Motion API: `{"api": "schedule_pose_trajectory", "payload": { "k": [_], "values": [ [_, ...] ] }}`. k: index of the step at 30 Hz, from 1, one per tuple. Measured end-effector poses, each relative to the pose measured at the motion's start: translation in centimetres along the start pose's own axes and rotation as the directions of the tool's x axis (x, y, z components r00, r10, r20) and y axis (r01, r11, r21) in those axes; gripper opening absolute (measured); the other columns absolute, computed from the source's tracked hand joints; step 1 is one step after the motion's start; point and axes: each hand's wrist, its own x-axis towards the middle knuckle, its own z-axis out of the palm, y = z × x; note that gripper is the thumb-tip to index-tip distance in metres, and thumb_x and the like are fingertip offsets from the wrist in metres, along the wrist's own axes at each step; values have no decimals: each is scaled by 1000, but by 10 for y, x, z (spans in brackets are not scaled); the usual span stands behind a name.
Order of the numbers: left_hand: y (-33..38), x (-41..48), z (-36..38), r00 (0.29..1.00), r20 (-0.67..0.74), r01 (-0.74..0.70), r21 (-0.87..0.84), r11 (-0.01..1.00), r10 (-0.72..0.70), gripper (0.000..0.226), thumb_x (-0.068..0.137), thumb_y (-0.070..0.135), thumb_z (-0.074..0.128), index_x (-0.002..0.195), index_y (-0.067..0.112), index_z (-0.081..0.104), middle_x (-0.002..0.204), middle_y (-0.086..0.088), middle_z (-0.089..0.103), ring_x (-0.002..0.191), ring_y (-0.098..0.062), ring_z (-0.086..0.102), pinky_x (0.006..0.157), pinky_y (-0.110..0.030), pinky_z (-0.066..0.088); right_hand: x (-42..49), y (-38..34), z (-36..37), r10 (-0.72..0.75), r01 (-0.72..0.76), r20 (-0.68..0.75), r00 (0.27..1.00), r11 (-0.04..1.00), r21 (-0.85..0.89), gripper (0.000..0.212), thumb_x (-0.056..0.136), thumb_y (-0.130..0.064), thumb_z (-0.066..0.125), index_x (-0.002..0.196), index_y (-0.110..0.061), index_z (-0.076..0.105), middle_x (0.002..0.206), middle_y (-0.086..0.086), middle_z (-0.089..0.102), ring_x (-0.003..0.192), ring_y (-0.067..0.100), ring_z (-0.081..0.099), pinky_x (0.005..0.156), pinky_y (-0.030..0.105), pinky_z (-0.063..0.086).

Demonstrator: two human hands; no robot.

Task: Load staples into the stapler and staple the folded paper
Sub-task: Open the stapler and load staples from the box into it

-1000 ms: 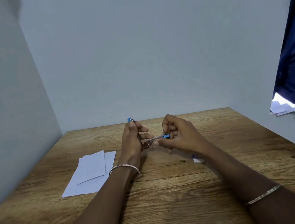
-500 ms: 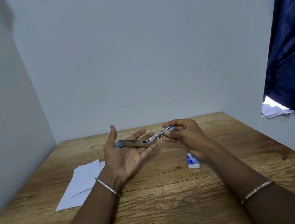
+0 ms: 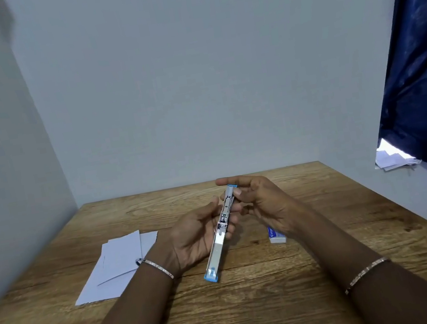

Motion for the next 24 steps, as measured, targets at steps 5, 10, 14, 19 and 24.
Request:
{"api": "schedule_pose_trajectory", "payload": {
  "k": [5, 10, 14, 19, 24],
  "values": [
    [-7, 6, 7, 996, -84, -41, 12, 999, 42, 40, 107, 32, 34, 85, 6, 56, 59, -7, 55, 38, -13, 51, 39, -20, 42, 3, 12, 15, -52, 34, -110, 993, 986, -165, 31, 99, -7, 58, 123, -22, 71, 84, 13, 68, 67, 19, 65, 80, 47, 49],
    [-6, 11, 1, 974, -200, -112, -1, 994, 110, 42, 108, 35, 32, 82, 8, 52, 56, -9, 59, 37, -16, 51, 38, -19, 42, -4, 9, 25, -396, 173, -260, 881, 779, -602, 17, 91, -26, 72, 107, -30, 65, 100, -10, 71, 82, 1, 65, 69, 16, 51],
    [-4, 13, -3, 953, -255, -166, 19, 986, 165, 44, 108, 36, 32, 89, 6, 58, 55, -11, 61, 38, -18, 53, 38, -21, 44, -6, 10, 35, -539, 256, -100, 836, 546, -798, 6, 93, -28, 66, 99, -28, 66, 104, -13, 62, 93, 6, 57, 72, 21, 43],
    [-5, 11, -4, 945, -251, -194, 83, 977, 209, 50, 108, 38, 33, 89, 2, 62, 56, -13, 62, 40, -19, 56, 40, -23, 49, -6, 16, 40, -474, 222, -35, 880, 475, -852, 12, 100, -23, 55, 106, -24, 66, 109, -8, 57, 109, 11, 48, 88, 30, 43],
    [-7, 9, -2, 946, -227, -203, 148, 968, 233, 43, 109, 36, 30, 99, 12, 64, 59, -13, 60, 43, -20, 57, 42, -25, 49, -8, 15, 41, -413, 209, -26, 911, 515, -831, 10, 97, -25, 54, 104, -31, 58, 106, -14, 57, 108, 8, 42, 89, 32, 42]
  ]
}}
